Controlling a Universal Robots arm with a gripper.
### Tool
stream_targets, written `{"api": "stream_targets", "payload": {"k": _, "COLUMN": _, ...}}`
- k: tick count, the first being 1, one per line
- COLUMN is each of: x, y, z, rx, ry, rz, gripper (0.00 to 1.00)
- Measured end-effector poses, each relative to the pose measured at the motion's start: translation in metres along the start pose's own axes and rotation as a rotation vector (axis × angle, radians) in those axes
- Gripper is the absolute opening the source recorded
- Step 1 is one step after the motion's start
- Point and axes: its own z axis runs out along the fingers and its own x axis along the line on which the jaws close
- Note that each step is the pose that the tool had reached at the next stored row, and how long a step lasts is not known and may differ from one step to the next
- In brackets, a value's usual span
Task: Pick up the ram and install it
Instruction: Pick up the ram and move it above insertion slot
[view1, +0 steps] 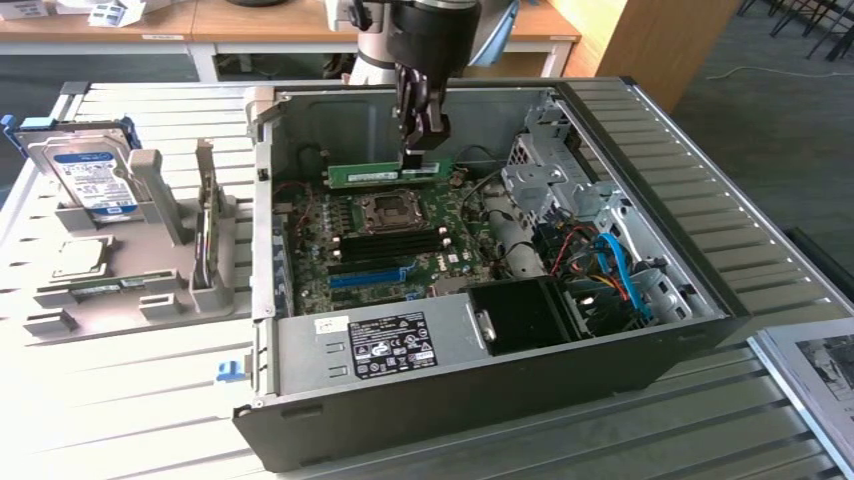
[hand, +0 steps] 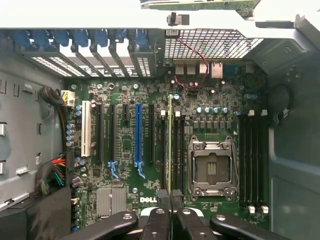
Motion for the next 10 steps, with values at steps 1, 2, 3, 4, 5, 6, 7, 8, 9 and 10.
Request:
{"api": "stream_targets", "payload": {"k": 1, "x": -0.0002, "y": -0.0001, "z": 0.0006, "rx": 0.0, "ry": 0.0, "rz": 0.0, "gripper": 0.12}}
{"api": "stream_targets", "payload": {"k": 2, "x": -0.0003, "y": -0.0002, "z": 0.0013, "rx": 0.0, "ry": 0.0, "rz": 0.0, "gripper": 0.12}}
{"api": "stream_targets", "payload": {"k": 3, "x": -0.0003, "y": -0.0003, "z": 0.0021, "rx": 0.0, "ry": -0.0001, "rz": 0.0, "gripper": 0.12}}
{"api": "stream_targets", "payload": {"k": 4, "x": -0.0004, "y": -0.0004, "z": 0.003, "rx": 0.0, "ry": 0.0, "rz": 0.0, "gripper": 0.12}}
{"api": "stream_targets", "payload": {"k": 5, "x": -0.0005, "y": -0.0005, "z": 0.0039, "rx": 0.0, "ry": 0.0001, "rz": 0.0, "gripper": 0.12}}
{"api": "stream_targets", "payload": {"k": 6, "x": -0.0005, "y": -0.0006, "z": 0.0051, "rx": 0.0, "ry": 0.0, "rz": 0.0, "gripper": 0.12}}
{"api": "stream_targets", "payload": {"k": 7, "x": -0.0006, "y": -0.0007, "z": 0.0058, "rx": 0.0, "ry": 0.0, "rz": 0.0, "gripper": 0.12}}
{"api": "stream_targets", "payload": {"k": 8, "x": -0.0006, "y": -0.0007, "z": 0.0059, "rx": -0.0001, "ry": 0.0002, "rz": 0.0, "gripper": 0.12}}
{"api": "stream_targets", "payload": {"k": 9, "x": -0.0006, "y": -0.0007, "z": 0.0059, "rx": -0.0001, "ry": 0.0003, "rz": 0.0, "gripper": 0.12}}
{"api": "stream_targets", "payload": {"k": 10, "x": -0.0006, "y": -0.0007, "z": 0.0059, "rx": -0.0001, "ry": 0.0002, "rz": 0.0, "gripper": 0.12}}
